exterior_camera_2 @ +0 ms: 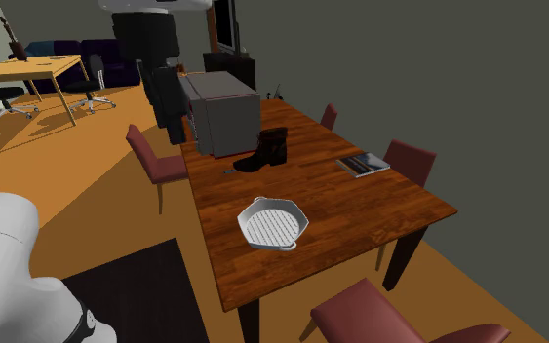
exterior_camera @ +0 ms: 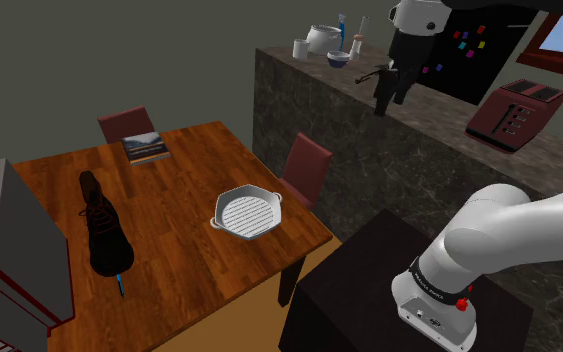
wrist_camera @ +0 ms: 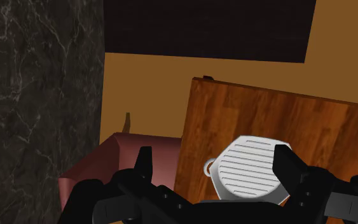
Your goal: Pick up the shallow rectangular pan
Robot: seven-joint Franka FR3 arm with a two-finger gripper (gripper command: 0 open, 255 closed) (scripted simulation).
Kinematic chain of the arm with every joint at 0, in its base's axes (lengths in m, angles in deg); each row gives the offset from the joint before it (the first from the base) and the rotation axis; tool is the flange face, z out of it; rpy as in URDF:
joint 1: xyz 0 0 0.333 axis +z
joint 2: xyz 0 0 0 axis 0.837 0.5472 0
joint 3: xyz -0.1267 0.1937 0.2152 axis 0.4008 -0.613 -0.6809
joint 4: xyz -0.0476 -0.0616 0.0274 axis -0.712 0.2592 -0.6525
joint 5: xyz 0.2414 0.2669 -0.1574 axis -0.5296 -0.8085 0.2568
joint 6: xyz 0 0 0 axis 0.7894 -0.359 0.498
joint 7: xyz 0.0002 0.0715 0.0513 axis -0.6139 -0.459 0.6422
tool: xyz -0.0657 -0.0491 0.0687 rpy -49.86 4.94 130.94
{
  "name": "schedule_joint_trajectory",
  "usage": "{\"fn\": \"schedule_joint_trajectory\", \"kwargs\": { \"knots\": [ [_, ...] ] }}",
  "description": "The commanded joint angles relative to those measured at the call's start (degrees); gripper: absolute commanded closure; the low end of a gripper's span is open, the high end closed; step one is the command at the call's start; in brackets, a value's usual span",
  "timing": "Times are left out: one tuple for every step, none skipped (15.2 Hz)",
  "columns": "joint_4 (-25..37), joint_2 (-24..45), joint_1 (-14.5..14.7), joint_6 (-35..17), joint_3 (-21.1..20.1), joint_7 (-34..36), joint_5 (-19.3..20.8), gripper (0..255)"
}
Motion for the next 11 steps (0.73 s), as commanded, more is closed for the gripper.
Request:
{"fn": "schedule_joint_trajectory", "kwargs": {
  "knots": [
    [0.0, 0.0, 0.0, 0.0, 0.0, 0.0, 0.0, 0],
    [-0.7, 1.2, 0.1, -1.8, 0.1, -0.3, 0.0, 0],
    [-1.4, 2.6, 0.2, -3.5, 0.3, -0.7, 0.0, 0],
    [-1.9, 3.9, 0.3, -5.2, 0.4, -1.0, 0.0, 0],
    [-2.4, 5.4, 0.4, -7.0, 0.5, -1.3, 0.0, 0],
    [-2.8, 6.9, 0.5, -8.7, 0.6, -1.7, -0.1, 0],
    [-3.2, 8.5, 0.6, -10.4, 0.7, -2.0, -0.1, 0],
    [-3.5, 10.1, 0.7, -12.1, 0.8, -2.4, -0.1, 0],
    [-3.6, 11.8, 0.8, -13.8, 0.9, -2.7, -0.1, 0],
    [-3.8, 13.5, 1.0, -15.4, 1.0, -3.0, -0.2, 0],
    [-3.8, 15.3, 1.0, -17.0, 1.1, -3.4, -0.2, 0]
  ]
}}
